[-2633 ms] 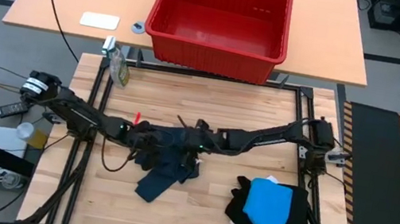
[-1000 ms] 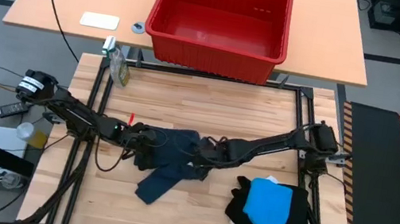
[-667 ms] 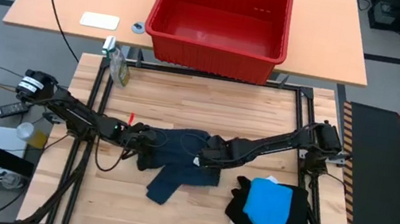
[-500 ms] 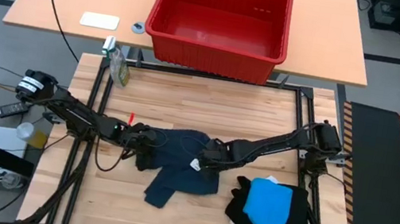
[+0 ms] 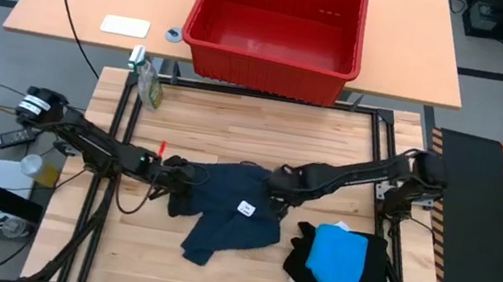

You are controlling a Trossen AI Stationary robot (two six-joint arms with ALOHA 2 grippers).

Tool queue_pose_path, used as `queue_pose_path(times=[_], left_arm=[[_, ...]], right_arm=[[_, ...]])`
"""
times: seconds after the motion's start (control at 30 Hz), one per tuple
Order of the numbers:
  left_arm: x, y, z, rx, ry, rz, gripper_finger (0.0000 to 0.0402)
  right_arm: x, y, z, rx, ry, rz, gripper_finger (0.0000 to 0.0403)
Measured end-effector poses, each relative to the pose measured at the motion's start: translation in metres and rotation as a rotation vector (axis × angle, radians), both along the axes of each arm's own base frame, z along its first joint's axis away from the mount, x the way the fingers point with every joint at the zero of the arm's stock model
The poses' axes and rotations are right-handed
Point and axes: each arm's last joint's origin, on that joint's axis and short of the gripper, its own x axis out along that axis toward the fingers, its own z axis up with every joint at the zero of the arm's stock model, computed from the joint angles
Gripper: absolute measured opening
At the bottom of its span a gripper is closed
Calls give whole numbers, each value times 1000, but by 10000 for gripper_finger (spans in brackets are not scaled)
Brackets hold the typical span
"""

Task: Fold laundry
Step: Fold the dark blue shorts

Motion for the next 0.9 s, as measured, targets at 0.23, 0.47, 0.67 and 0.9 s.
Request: queue_pose_path(times=[0.23,0.47,0.67,0.9], left_arm=[[1,0,4,15,-32,-8,176],[12,-7,29,-85,-137,-18,215],[27,-55,65,-148,-220,-194,219],[34,-120,61,-296,-111,-194,202]], right_arm=[[24,-6,7,-81,-283,105,301],[51,-26,-20,-145,-400,169,275],[55,-38,-44,-202,-348,265,255],[61,-45,-71,-186,-305,334,241]])
